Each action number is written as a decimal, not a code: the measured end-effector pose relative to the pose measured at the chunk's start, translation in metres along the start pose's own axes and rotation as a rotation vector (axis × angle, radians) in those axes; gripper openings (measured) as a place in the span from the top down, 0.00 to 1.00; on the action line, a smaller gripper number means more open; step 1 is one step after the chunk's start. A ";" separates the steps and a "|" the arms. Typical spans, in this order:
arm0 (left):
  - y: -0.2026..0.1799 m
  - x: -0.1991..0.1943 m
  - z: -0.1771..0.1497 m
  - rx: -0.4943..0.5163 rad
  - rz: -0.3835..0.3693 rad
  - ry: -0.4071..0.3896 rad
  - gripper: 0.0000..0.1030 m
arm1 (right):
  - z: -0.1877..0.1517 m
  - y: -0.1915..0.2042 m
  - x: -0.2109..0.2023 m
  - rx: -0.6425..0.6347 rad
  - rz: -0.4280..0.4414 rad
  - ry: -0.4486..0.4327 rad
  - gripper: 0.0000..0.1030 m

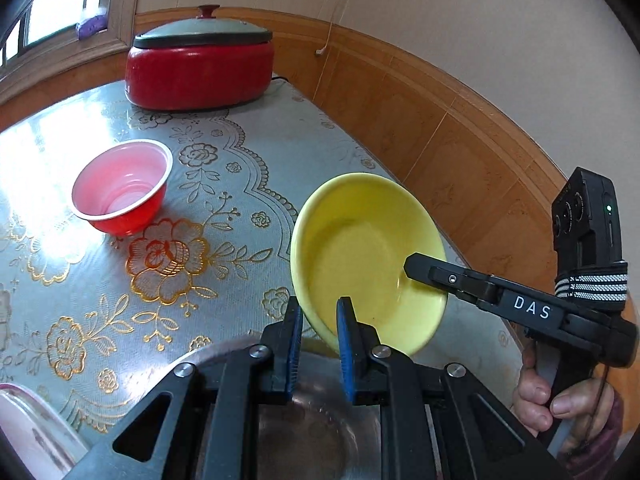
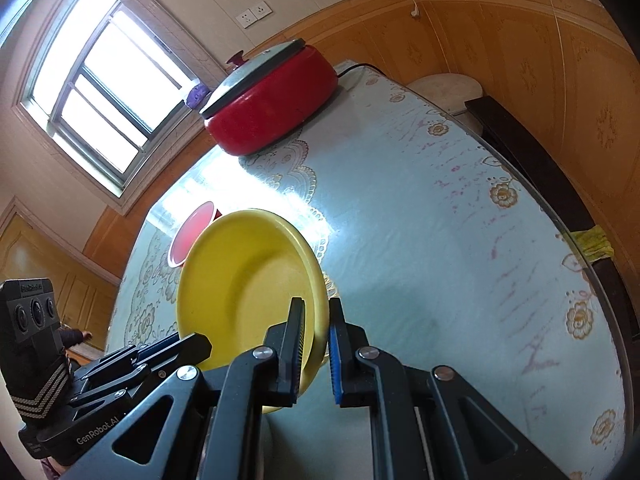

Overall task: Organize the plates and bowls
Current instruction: 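Carry the yellow bowl over the steel basin and lower it inside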

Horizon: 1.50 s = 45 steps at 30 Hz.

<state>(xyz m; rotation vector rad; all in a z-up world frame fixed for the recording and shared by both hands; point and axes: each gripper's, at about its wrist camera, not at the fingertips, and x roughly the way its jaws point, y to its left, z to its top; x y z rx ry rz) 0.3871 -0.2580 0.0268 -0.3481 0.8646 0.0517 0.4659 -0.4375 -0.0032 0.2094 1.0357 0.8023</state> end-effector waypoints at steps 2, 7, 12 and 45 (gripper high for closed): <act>-0.001 -0.009 -0.005 0.009 0.001 -0.013 0.83 | -0.005 0.005 -0.005 -0.005 0.009 -0.005 0.90; 0.005 -0.029 -0.022 0.003 -0.007 -0.026 0.83 | -0.022 0.020 -0.013 -0.029 0.023 0.006 0.90; 0.017 -0.049 -0.039 -0.028 -0.022 -0.036 0.83 | -0.038 0.038 -0.015 -0.060 0.032 0.027 0.90; 0.053 -0.061 -0.095 -0.041 0.025 0.094 0.83 | -0.104 0.082 0.008 -0.209 -0.072 0.188 0.85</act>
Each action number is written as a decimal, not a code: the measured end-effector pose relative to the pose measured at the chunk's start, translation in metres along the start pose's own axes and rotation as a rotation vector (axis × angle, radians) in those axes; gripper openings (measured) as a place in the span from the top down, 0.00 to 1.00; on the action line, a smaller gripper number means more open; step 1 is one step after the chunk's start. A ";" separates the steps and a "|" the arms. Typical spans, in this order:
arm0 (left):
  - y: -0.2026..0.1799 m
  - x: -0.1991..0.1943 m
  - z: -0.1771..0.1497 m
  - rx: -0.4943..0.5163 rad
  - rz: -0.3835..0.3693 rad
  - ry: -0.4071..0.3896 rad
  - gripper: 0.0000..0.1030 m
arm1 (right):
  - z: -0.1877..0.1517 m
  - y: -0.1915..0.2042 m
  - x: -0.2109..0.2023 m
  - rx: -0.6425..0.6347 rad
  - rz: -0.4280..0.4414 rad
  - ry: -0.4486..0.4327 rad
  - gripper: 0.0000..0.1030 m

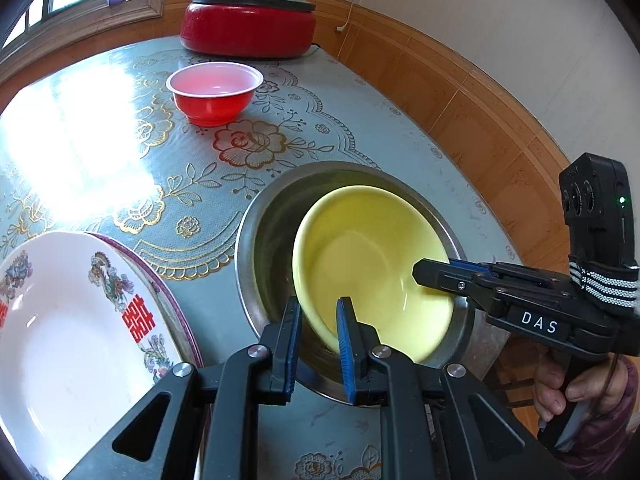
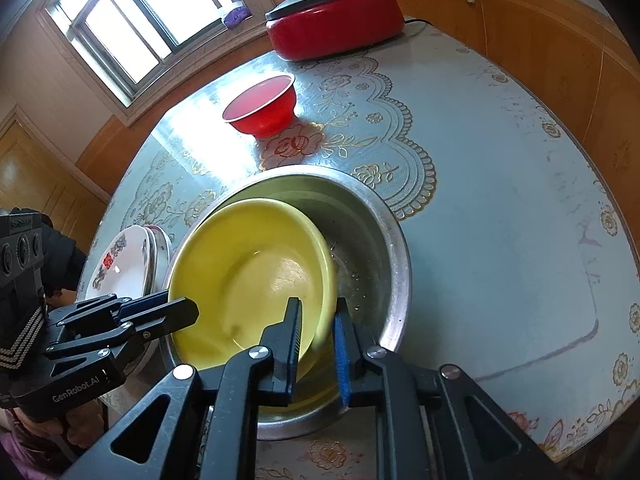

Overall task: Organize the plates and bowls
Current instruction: 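Carry the yellow bowl over the steel basin and lower it inside, then open the left gripper and lift it from the yellow bowl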

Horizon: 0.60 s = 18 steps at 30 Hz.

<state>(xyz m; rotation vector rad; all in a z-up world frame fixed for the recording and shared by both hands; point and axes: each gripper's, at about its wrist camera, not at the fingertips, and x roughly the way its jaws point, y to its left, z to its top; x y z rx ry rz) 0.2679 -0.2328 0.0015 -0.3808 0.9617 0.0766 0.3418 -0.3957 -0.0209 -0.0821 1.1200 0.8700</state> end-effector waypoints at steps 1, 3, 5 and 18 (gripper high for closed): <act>0.000 0.001 0.001 0.002 0.003 0.000 0.83 | 0.001 0.000 0.000 -0.003 -0.002 0.001 0.85; 0.002 0.003 0.003 -0.004 0.006 -0.001 0.83 | 0.002 -0.001 0.002 -0.005 -0.009 0.002 0.84; 0.002 0.004 0.004 -0.007 0.015 -0.004 0.83 | 0.005 0.001 0.005 -0.004 -0.015 0.004 0.84; 0.001 0.001 0.003 0.014 0.020 -0.021 0.80 | 0.009 0.008 -0.005 -0.065 -0.108 -0.036 0.74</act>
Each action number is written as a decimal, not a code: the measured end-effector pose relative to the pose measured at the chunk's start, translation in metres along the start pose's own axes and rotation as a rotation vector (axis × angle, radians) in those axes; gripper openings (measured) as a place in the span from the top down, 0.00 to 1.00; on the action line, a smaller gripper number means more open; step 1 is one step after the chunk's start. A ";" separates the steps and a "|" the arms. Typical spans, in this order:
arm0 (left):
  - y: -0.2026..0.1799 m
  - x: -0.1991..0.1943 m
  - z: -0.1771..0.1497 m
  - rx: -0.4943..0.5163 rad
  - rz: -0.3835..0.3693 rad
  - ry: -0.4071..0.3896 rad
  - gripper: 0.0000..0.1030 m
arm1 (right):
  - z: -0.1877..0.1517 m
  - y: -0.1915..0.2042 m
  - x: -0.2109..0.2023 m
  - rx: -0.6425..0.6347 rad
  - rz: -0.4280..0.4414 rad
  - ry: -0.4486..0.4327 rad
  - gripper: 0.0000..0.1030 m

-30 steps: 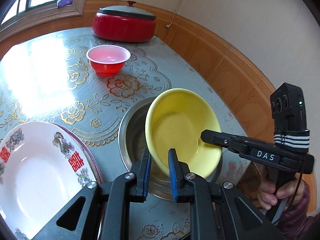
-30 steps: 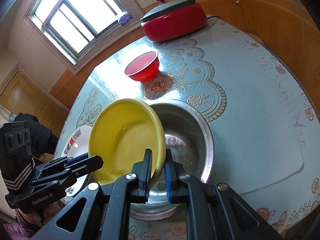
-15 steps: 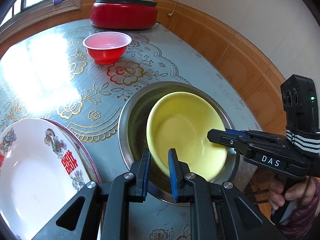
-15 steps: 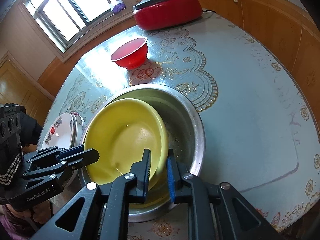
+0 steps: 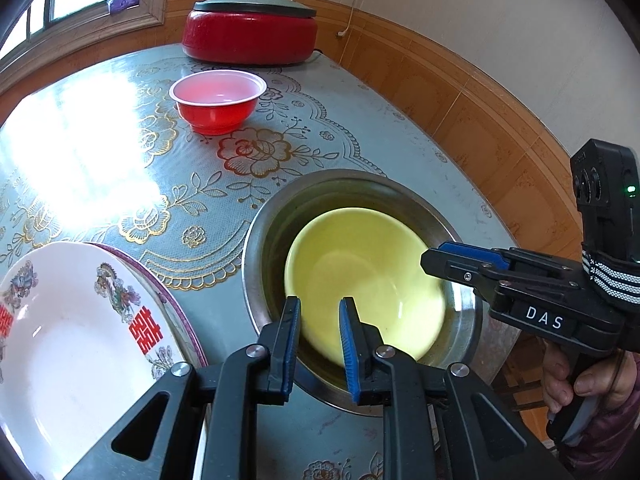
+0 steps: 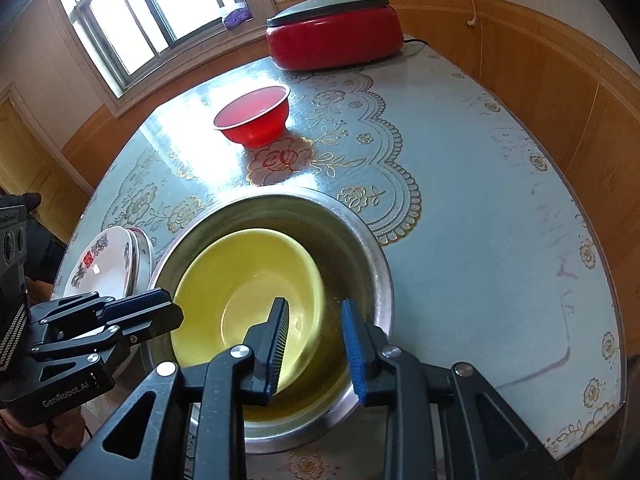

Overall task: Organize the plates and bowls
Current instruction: 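Open the left gripper and lift it from the yellow bowl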

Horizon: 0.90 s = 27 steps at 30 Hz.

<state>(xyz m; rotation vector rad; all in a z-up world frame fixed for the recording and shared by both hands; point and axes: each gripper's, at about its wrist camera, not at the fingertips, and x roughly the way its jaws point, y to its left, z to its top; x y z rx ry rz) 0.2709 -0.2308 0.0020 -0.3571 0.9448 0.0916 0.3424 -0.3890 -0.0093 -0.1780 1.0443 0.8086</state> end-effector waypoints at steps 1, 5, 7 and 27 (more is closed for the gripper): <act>-0.001 0.001 0.000 0.009 0.006 -0.002 0.80 | 0.000 0.001 -0.001 -0.005 -0.008 -0.013 0.74; -0.004 0.002 -0.001 0.018 0.018 -0.005 0.81 | -0.002 0.006 0.003 -0.036 -0.008 -0.012 0.75; -0.004 0.000 -0.001 0.019 0.023 -0.017 0.81 | -0.001 0.007 0.004 -0.035 -0.004 -0.009 0.75; 0.011 -0.016 0.013 -0.064 0.033 -0.066 0.71 | 0.017 -0.008 -0.007 0.082 0.132 -0.062 0.68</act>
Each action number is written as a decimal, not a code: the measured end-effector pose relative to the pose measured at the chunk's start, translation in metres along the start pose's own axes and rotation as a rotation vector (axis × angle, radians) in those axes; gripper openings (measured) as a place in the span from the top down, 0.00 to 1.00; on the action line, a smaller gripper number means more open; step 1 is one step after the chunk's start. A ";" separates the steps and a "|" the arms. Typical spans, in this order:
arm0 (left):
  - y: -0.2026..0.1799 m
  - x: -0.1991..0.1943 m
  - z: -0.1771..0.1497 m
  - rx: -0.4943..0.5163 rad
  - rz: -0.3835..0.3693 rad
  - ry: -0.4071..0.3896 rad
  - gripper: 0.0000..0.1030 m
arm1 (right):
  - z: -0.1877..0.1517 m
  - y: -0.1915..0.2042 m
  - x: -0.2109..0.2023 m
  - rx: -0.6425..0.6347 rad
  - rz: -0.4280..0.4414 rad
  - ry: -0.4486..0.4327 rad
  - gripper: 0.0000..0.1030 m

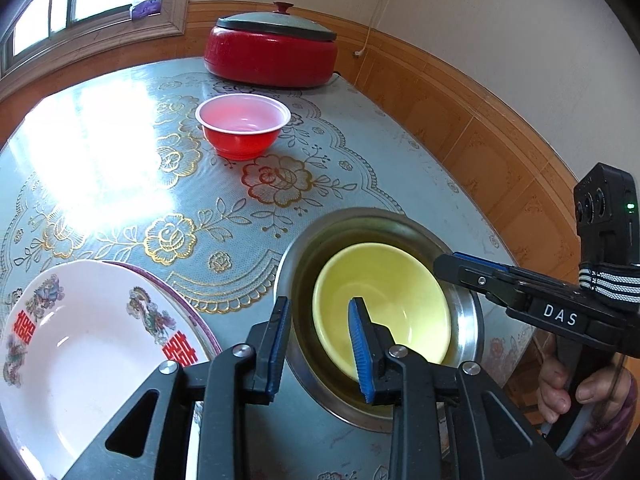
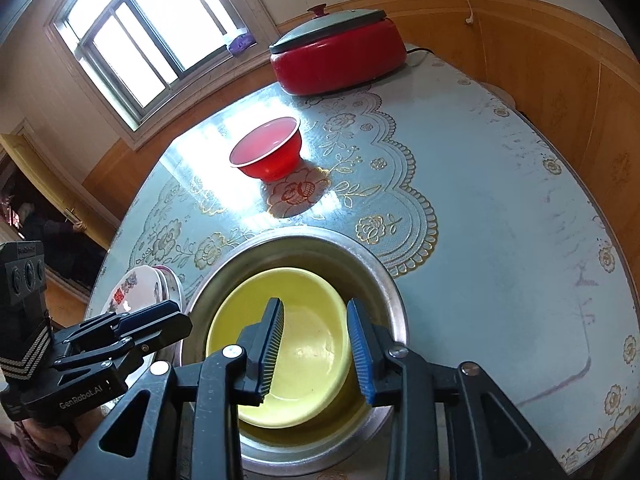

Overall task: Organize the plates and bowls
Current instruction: 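Open the left gripper and lift it from the yellow bowl, then grasp the red-and-white plastic bowl rim with the left gripper and lift it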

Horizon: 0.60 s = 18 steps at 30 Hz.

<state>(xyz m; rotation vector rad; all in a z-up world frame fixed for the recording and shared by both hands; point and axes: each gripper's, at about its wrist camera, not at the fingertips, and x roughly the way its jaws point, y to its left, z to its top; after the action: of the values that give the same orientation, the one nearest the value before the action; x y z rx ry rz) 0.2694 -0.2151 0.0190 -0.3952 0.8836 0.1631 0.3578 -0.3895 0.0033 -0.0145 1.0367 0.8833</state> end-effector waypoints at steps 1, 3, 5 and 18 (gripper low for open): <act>0.001 0.000 0.002 -0.007 0.004 -0.003 0.71 | 0.003 0.000 0.001 0.004 0.008 0.000 0.68; 0.002 -0.002 0.006 -0.016 0.008 -0.015 0.71 | 0.009 0.000 0.002 0.016 0.029 0.002 0.68; 0.003 -0.002 0.010 -0.024 0.013 -0.027 0.71 | 0.015 -0.001 0.004 0.040 0.061 0.008 0.68; 0.029 0.013 0.042 -0.137 0.039 -0.023 0.64 | 0.060 -0.001 0.037 0.109 0.172 0.064 0.68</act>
<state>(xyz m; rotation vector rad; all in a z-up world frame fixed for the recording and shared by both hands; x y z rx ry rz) 0.2994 -0.1716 0.0247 -0.5024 0.8609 0.2646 0.4104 -0.3433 0.0075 0.1403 1.1577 0.9857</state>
